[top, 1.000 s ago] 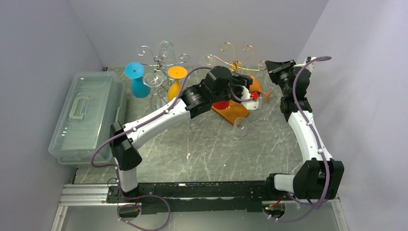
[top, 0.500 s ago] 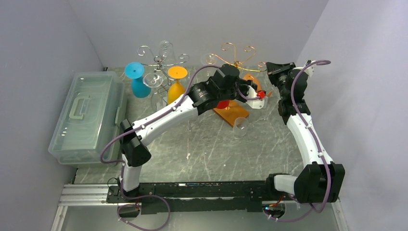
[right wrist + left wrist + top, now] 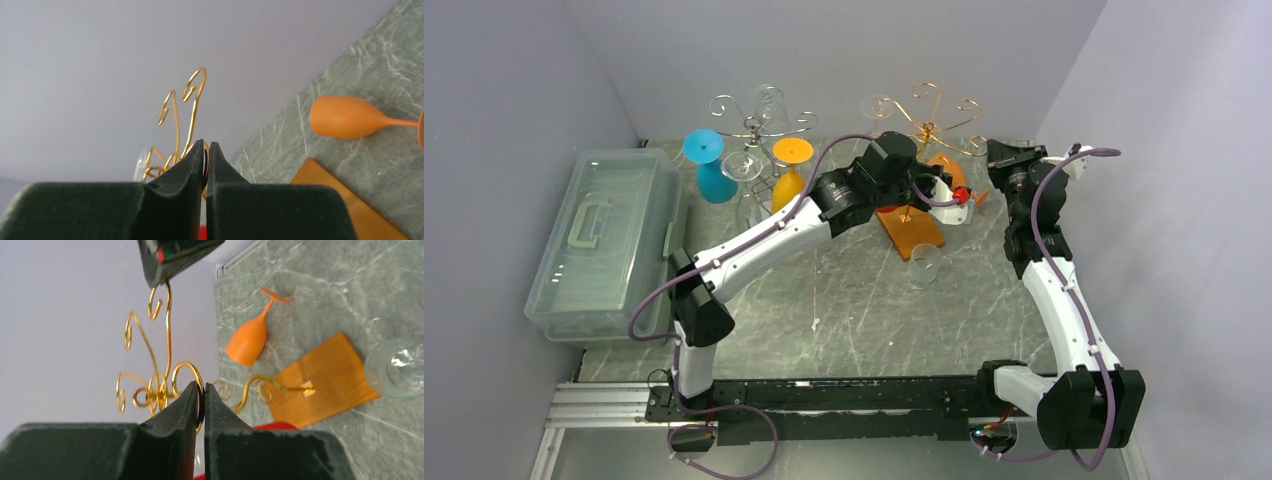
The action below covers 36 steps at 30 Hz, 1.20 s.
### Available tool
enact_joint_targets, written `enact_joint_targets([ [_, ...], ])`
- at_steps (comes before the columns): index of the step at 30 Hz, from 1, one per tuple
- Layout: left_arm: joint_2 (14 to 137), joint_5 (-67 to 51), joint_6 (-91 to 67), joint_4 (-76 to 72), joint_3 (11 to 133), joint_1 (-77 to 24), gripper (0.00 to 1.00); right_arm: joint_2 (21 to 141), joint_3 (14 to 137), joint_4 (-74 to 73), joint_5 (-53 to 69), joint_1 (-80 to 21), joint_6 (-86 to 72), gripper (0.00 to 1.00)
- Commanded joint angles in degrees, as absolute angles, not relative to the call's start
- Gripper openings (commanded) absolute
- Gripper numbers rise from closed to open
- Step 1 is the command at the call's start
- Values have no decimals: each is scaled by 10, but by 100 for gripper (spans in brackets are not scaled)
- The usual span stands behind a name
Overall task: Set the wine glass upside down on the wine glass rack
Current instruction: Adjust the wine rack at the center of the board.
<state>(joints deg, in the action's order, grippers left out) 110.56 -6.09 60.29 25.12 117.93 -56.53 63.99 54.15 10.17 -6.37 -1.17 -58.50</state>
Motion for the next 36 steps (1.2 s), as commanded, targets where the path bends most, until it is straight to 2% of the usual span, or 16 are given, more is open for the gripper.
enact_joint_targets([
  [1, 1071, -30, 612, 233, 1157, -543, 2, 625, 510, 29, -33, -23, -567, 0],
  [12, 1055, -13, 617, 223, 1140, -517, 0, 623, 503, 25, -3, -44, -563, 0],
  [14, 1052, -11, 617, 220, 1134, -510, 0, 617, 493, 23, 15, -44, -561, 2],
  [15, 1049, -13, 616, 222, 1133, -506, 0, 613, 491, 19, 16, -44, -558, 6],
  [19, 1038, -22, 616, 222, 1123, -501, 0, 605, 501, 3, 24, -34, -531, 37],
  [25, 1032, -24, 623, 225, 1114, -500, 0, 608, 527, -9, 85, 58, -525, 76],
  [26, 1030, -26, 622, 226, 1111, -500, 0, 610, 531, -4, 104, 71, -525, 93],
  [27, 1027, -27, 622, 226, 1106, -499, 0, 616, 537, -3, 119, 83, -526, 99],
  [36, 1018, -30, 627, 230, 1093, -499, 0, 786, 683, 52, 273, 106, -532, 100],
])
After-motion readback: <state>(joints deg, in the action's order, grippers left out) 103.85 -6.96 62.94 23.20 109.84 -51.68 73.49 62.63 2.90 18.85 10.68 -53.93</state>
